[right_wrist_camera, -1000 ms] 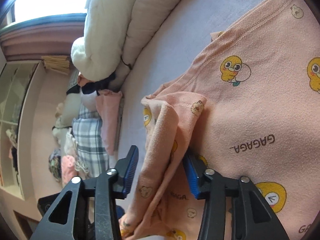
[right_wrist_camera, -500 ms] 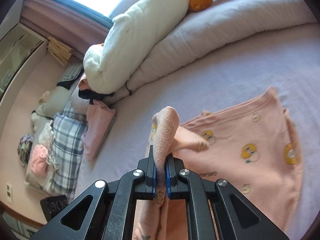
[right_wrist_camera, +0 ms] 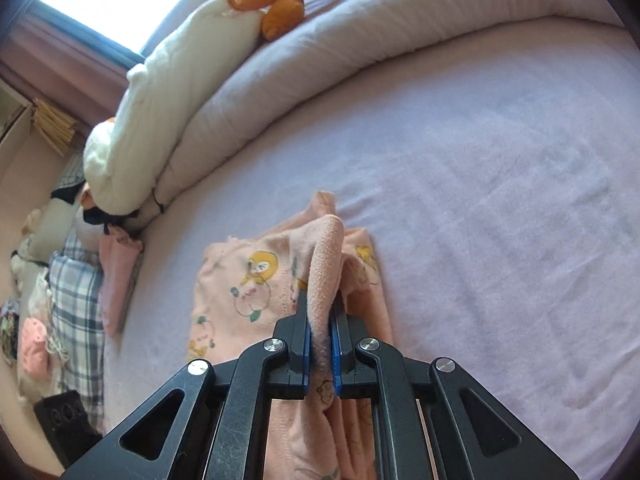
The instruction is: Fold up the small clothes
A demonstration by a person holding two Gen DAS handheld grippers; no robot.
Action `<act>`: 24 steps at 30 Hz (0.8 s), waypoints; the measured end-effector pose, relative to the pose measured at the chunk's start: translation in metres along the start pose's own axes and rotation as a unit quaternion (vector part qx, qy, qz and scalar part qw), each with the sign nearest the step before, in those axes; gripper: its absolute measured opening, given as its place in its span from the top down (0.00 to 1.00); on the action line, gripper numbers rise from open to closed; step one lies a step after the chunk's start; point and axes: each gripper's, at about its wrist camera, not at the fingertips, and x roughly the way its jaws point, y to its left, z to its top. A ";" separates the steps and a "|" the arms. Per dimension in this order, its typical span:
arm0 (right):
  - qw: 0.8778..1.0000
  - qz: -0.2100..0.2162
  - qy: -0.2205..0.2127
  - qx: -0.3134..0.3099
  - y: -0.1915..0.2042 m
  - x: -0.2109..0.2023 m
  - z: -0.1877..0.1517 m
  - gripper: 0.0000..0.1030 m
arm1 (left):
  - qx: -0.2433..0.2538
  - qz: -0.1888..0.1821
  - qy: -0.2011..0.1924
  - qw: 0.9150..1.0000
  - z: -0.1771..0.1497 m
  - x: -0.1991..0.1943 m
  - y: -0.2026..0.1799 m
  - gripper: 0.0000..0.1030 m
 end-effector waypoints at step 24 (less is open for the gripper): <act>0.973 -0.022 0.005 -0.230 0.040 -0.021 -0.090 0.83 | 0.091 0.040 0.044 0.994 0.025 0.096 -0.046 0.85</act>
